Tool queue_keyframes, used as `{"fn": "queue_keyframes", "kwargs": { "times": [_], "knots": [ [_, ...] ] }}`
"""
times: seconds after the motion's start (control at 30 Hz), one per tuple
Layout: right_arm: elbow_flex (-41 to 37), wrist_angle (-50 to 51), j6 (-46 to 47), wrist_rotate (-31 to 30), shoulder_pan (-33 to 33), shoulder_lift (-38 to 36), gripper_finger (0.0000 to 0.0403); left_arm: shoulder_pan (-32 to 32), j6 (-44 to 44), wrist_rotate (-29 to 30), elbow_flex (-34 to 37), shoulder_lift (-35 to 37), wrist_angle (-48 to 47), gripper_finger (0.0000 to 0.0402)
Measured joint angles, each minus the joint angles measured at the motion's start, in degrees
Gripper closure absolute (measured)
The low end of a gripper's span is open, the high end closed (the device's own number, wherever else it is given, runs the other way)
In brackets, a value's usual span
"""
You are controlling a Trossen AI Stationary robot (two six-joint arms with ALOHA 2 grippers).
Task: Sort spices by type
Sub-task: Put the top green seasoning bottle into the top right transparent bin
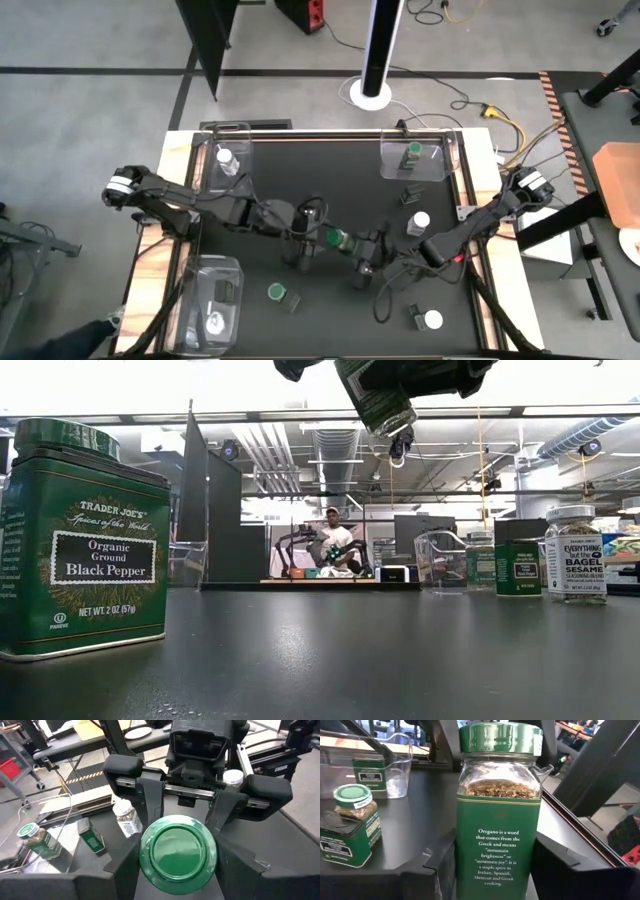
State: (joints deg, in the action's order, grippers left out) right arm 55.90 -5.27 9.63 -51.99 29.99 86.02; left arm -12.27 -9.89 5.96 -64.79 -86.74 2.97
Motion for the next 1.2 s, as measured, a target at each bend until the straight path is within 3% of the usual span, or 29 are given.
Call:
{"fn": "queue_keyframes", "kwargs": {
  "times": [0.17,0.4,0.47,0.57,0.7,0.77,1.2],
  "knots": [
    [-0.01,0.86,-1.76,3.29,-0.08,-1.02,0.0216,-0.04,2.95,-0.85,-0.02,0.75,-0.64,0.0172],
    [-0.32,3.04,-1.37,15.69,-1.06,-6.92,0.0216,0.04,-2.46,-2.06,-0.09,2.6,-5.25,0.0095],
    [-0.97,3.2,-0.37,22.72,-2.31,-8.23,0.0216,0.04,-4.25,-4.67,-0.09,3.08,-5.97,0.0083],
    [-2.57,2.45,1.04,38.58,-5.07,-9.74,0.0216,0.04,-5.97,-9.1,-0.09,3.64,-5.53,0.0074],
    [-5.04,-6.14,2.36,59.33,-8.92,-9.4,0.0216,-0.01,-8.32,-19.5,-0.09,3.03,-2.9,0.0075],
    [-6.0,-10.33,3.05,65.06,-10.28,-9.19,0.0216,-0.23,-9.37,-23.87,-0.07,2.18,-1.92,0.0078],
    [-6.82,-11.58,3.61,67.61,-11.67,-9.12,0.0216,-0.81,-14.08,-23.14,-0.02,0.45,4.49,0.008]
  ]
}}
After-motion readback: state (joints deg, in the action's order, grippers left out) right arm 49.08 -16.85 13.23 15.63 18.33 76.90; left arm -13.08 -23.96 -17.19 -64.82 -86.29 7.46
